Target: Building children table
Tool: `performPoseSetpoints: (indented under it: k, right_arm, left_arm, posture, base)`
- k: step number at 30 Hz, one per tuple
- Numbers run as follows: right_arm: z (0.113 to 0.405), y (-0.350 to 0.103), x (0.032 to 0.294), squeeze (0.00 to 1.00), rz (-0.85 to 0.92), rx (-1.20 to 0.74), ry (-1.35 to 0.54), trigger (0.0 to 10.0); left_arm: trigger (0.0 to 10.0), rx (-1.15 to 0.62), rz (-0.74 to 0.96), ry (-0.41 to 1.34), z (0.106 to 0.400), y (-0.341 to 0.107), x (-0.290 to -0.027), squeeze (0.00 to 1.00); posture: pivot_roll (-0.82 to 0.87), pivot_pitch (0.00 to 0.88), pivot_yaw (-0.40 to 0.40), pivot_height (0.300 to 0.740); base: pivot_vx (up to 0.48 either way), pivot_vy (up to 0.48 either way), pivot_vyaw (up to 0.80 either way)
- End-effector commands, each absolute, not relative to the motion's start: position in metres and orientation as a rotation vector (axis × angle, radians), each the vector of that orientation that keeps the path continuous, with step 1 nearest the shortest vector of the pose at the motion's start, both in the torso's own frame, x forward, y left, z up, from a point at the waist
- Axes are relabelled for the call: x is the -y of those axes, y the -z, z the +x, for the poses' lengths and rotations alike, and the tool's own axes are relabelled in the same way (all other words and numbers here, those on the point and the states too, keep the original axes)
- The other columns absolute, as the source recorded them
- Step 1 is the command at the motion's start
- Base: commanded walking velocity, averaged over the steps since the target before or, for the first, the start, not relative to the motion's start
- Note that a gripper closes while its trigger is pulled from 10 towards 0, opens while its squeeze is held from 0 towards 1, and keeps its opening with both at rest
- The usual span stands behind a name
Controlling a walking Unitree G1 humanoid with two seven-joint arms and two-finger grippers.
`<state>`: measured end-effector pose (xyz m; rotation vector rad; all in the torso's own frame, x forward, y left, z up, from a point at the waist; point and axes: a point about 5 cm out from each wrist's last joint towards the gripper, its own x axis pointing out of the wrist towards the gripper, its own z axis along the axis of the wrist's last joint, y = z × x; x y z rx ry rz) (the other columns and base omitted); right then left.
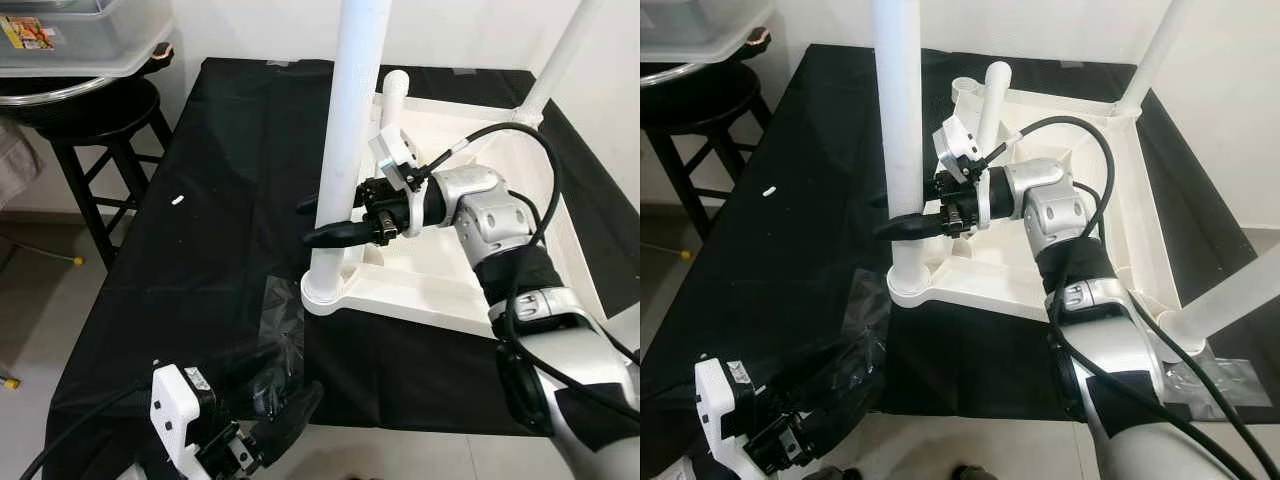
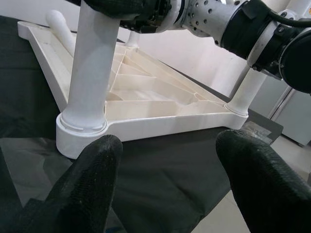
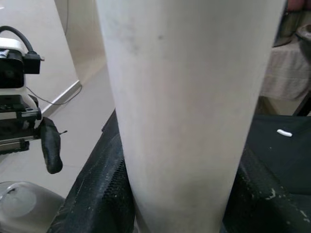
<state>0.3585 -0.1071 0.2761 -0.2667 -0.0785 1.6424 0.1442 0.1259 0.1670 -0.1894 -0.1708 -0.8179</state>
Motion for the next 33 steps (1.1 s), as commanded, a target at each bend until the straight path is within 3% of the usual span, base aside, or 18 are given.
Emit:
performPoseSetpoints:
  k: [1,4,5,6,7,8,9,10,14,19,20,21,22,24,25,31,32,33]
  right_arm:
    - [0.359,-0.271,0.112,0.0,-0.254,0.114,-1.568,0.0]
    - [0.355,-0.26,0.109,0.0,-0.274,0.147,-1.443,0.0]
    - [0.351,-0.249,0.102,0.0,-0.233,0.141,-1.319,0.0]
    - [0.351,-0.234,0.091,0.0,-0.222,0.148,-0.971,0.0]
    - [0.351,-0.234,0.091,0.0,-0.222,0.148,-0.971,0.0]
    - [0.35,-0.226,0.091,0.0,-0.212,0.158,-0.707,0.0]
    - [0.35,-0.226,0.091,0.0,-0.212,0.158,-0.707,0.0]
    - [0.322,-0.205,0.081,0.0,-0.222,0.132,-0.582,0.0]
    - [0.273,-0.187,0.056,0.0,-0.2,0.083,-0.617,0.0]
    - [0.283,-0.189,0.055,0.0,-0.195,0.08,-0.653,0.0]
    - [0.287,-0.192,0.058,0.0,-0.186,0.08,-0.658,10.0]
    - [0.291,-0.198,0.058,0.0,-0.166,0.093,-0.718,10.0]
    - [0.296,-0.208,0.059,0.45,-0.117,0.11,-0.793,10.0]
    - [0.298,-0.215,0.06,0.45,-0.083,0.124,-0.845,10.0]
    - [0.293,-0.229,0.059,1.0,-0.061,0.154,-0.951,10.0]
    - [0.294,-0.25,0.072,1.0,-0.137,0.211,-1.194,10.0]
    - [0.299,-0.254,0.081,0.31,-0.196,0.215,-1.261,10.0]
    - [0.299,-0.254,0.081,0.31,-0.196,0.215,-1.261,10.0]
  left_arm:
    - [10.0,0.148,-0.194,0.82,0.144,-0.163,-0.125,0.0]
    - [10.0,0.151,-0.194,0.819,0.147,-0.162,-0.125,0.0]
    - [10.0,0.153,-0.193,0.819,0.148,-0.162,-0.125,0.0]
    - [10.0,0.154,-0.192,0.818,0.149,-0.161,-0.126,0.0]
    - [10.0,0.154,-0.192,0.818,0.149,-0.161,-0.126,0.0]
    - [10.0,0.154,-0.191,0.817,0.15,-0.161,-0.126,0.0]
    - [10.0,0.154,-0.191,0.817,0.15,-0.161,-0.126,0.0]
    - [10.0,0.158,-0.186,0.819,0.153,-0.161,-0.127,0.0]
    - [10.0,0.163,-0.176,0.822,0.158,-0.16,-0.127,0.0]
    - [10.0,0.167,-0.168,0.824,0.163,-0.159,-0.127,0.0]
    - [10.0,0.169,-0.166,0.823,0.164,-0.159,-0.127,0.0]
    - [10.0,0.171,-0.164,0.82,0.164,-0.159,-0.127,0.0]
    - [10.0,0.172,-0.163,0.818,0.165,-0.159,-0.127,0.0]
    - [10.0,0.173,-0.162,0.818,0.165,-0.159,-0.128,0.0]
    - [10.0,0.172,-0.161,0.82,0.165,-0.159,-0.128,0.0]
    - [10.0,0.17,-0.158,0.825,0.164,-0.16,-0.128,0.0]
    - [10.0,0.17,-0.158,0.826,0.164,-0.16,-0.128,0.0]
    - [10.0,0.17,-0.158,0.826,0.164,-0.16,-0.128,0.0]
  posture:
    - [0.16,0.211,-0.077,0.74]
    - [0.15,0.201,-0.085,0.74]
    - [0.15,0.199,-0.086,0.74]
    - [0.14,0.189,-0.086,0.74]
    - [0.14,0.189,-0.086,0.74]
    - [0.13,0.192,-0.084,0.74]
    - [0.13,0.192,-0.084,0.74]
    - [0.13,0.193,-0.072,0.74]
    - [0.09,0.163,-0.044,0.74]
    - [0.09,0.147,-0.055,0.74]
    - [0.09,0.145,-0.059,0.74]
    - [0.09,0.141,-0.056,0.74]
    - [0.09,0.141,-0.056,0.74]
    - [0.09,0.144,-0.049,0.74]
    - [0.1,0.145,-0.039,0.74]
    - [0.13,0.149,-0.035,0.74]
    - [0.14,0.152,-0.037,0.74]
    - [0.14,0.152,-0.037,0.74]
  base:
    - [0.0,0.0,0.0]
    - [0.0,0.0,0.0]
    - [0.0,0.0,0.0]
    - [0.0,0.0,0.0]
    - [0.0,0.0,0.0]
    - [0.0,0.0,0.0]
    - [0.0,0.0,0.0]
    - [0.0,0.0,0.0]
    - [0.0,0.0,0.0]
    - [0.0,0.0,0.0]
    - [0.0,0.0,0.0]
    - [0.0,0.0,0.0]
    - [0.0,0.0,0.0]
    - [0.0,0.0,0.0]
    - [0.0,0.0,0.0]
    - [0.0,0.0,0.0]
    - [0.0,0.0,0.0]
    - [0.0,0.0,0.0]
